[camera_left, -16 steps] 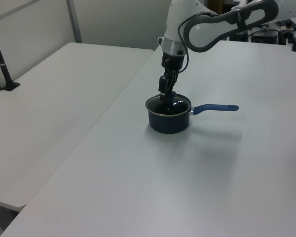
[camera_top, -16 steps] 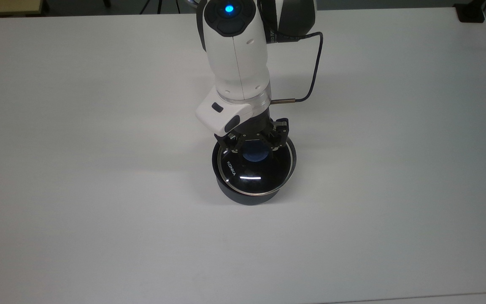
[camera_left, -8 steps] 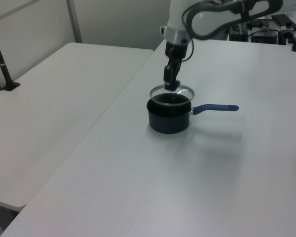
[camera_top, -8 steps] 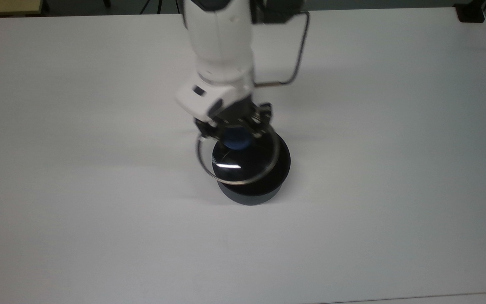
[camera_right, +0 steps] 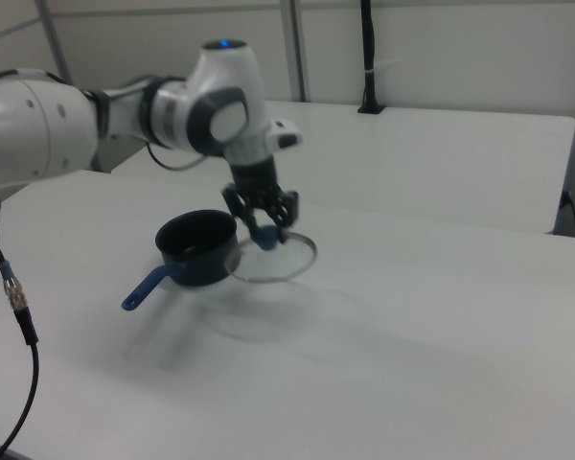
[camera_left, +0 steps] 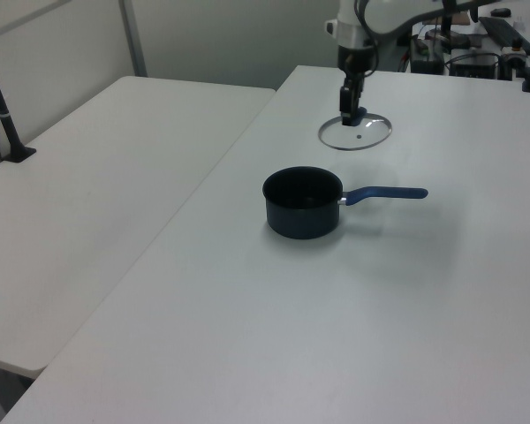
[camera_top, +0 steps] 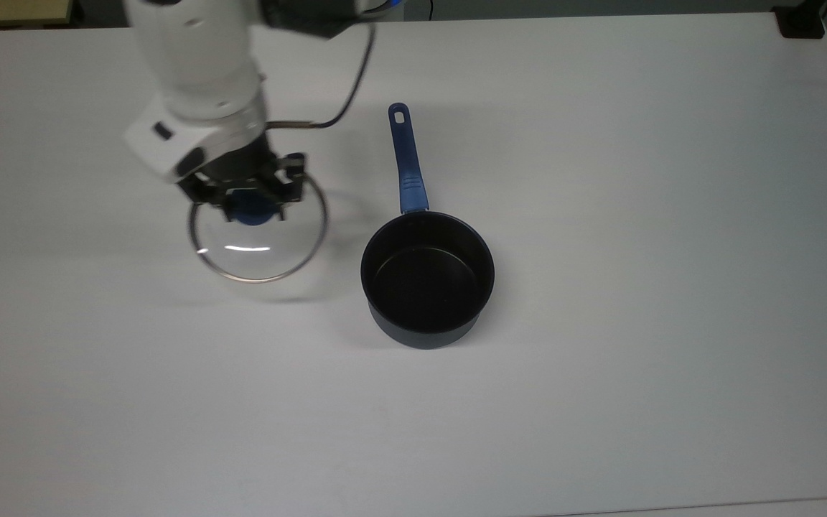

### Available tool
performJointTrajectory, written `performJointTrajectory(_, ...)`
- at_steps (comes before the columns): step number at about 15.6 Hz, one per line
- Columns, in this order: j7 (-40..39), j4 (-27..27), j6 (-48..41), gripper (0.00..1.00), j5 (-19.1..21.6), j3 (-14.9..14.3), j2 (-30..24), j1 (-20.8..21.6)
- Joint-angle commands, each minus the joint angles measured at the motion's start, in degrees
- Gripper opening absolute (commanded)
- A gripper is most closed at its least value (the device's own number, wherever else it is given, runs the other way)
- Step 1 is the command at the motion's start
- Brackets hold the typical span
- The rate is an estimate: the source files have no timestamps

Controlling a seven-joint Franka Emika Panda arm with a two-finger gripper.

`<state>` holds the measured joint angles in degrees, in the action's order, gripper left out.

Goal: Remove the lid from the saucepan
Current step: 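Lift the glass lid off the saucepan and carry it aside, then lower the glass lid onto the table beside the saucepan, then open the gripper and raise it away from the lid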

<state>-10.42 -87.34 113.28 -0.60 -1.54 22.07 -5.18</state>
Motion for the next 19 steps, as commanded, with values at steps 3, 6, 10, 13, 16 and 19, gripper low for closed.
performJointTrajectory(3,0.13,-7.76,13.27,0.52,-3.18,-0.04,1.39,-1.42)
performJointTrajectory(6,0.31,-7.76,15.48,0.55,-3.18,-0.04,3.85,-1.42)
performJointTrajectory(10,0.31,-7.67,15.57,1.00,-3.18,-0.04,4.47,-1.42)
performJointTrajectory(13,0.49,-7.41,14.44,1.00,-3.18,-0.04,3.25,-1.07)
performJointTrajectory(16,6.97,-6.71,6.46,1.00,-3.44,-0.13,-2.19,1.82)
performJointTrajectory(19,11.29,-5.91,-4.17,1.00,-4.76,-0.39,-8.43,6.21)
